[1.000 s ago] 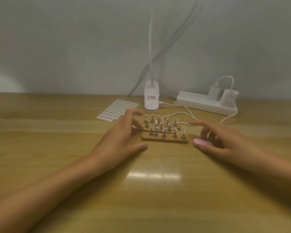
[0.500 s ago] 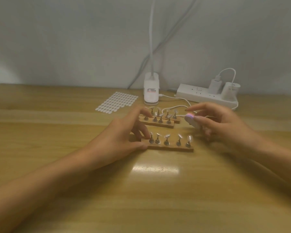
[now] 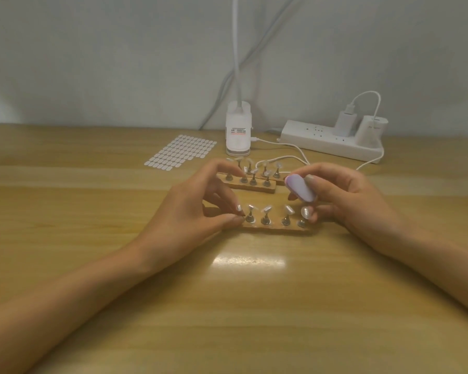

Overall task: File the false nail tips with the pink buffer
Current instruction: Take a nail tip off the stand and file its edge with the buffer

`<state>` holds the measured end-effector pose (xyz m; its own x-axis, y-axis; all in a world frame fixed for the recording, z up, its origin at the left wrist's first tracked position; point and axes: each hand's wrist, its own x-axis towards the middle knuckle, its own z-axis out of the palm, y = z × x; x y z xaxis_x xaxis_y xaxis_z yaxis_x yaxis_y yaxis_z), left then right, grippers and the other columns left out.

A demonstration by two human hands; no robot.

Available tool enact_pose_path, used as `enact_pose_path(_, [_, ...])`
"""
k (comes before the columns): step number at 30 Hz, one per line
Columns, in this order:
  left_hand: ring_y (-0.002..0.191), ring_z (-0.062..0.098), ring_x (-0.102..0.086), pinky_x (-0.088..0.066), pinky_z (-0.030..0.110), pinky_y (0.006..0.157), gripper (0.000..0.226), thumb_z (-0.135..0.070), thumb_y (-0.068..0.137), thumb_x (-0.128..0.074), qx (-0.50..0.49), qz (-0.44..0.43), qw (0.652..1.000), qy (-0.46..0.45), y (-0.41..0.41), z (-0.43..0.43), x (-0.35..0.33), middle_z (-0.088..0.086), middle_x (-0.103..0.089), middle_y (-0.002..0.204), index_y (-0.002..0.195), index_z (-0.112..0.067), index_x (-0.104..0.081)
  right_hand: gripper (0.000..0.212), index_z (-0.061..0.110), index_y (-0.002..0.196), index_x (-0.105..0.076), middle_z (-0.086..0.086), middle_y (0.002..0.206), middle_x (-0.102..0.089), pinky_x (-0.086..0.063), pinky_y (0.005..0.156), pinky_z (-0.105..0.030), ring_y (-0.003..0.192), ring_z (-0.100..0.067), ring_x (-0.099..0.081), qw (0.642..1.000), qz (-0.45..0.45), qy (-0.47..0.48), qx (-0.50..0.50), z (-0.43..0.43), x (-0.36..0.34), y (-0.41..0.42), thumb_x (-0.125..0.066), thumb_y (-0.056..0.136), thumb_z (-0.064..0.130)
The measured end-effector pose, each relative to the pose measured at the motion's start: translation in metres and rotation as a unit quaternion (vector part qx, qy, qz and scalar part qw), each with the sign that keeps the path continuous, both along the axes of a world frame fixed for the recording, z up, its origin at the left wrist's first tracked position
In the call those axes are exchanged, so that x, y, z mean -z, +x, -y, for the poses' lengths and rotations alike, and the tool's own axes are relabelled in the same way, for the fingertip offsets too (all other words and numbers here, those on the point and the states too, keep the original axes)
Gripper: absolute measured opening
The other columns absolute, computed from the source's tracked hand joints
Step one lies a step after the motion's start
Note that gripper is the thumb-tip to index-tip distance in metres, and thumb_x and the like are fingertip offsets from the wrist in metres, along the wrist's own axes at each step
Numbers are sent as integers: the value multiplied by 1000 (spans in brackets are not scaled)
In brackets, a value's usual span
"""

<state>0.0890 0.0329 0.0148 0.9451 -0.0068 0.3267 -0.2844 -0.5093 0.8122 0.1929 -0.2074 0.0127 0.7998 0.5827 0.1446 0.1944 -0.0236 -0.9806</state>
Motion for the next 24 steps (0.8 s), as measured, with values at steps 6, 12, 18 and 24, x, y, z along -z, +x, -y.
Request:
enact_pose_path(6, [83,7,-72,-52,13,74,48,-5,81,-82,10,8,1000,-13,-1,0,3,-6,-72,81,116,-27,-57,24,24,123,-65,-8,96,-74,-48,43,-22,50,-19,-61,996,49,17,79,5,1,-5,-50,105,17])
enact_pose_path(12, [86,11,-74,-54,14,75,55,-6,75,-86,24,-10,999,-30,-3,-1,3,-7,-70,83,117,-28,-58,24,22,124,-64,-6,94,-73,-52,48,-22,61,-19,-68,996,50,28,70,3,1,-7,-53,103,19])
enact_pose_path(18, [86,5,-71,-56,14,74,53,-5,77,-85,-35,23,999,32,8,0,1,-8,-67,77,119,-25,-59,26,24,119,-67,-5,104,-75,-53,51,-19,75,-20,-75,991,85,46,94,3,-1,-7,-60,95,29])
enact_pose_path(24, [89,3,-71,-56,16,79,48,-6,77,-86,-52,19,998,26,14,-5,2,-8,-70,77,115,-24,-62,24,23,121,-66,-1,104,-75,-54,53,-19,76,-20,-76,979,160,38,119,2,-4,-11,-58,98,23])
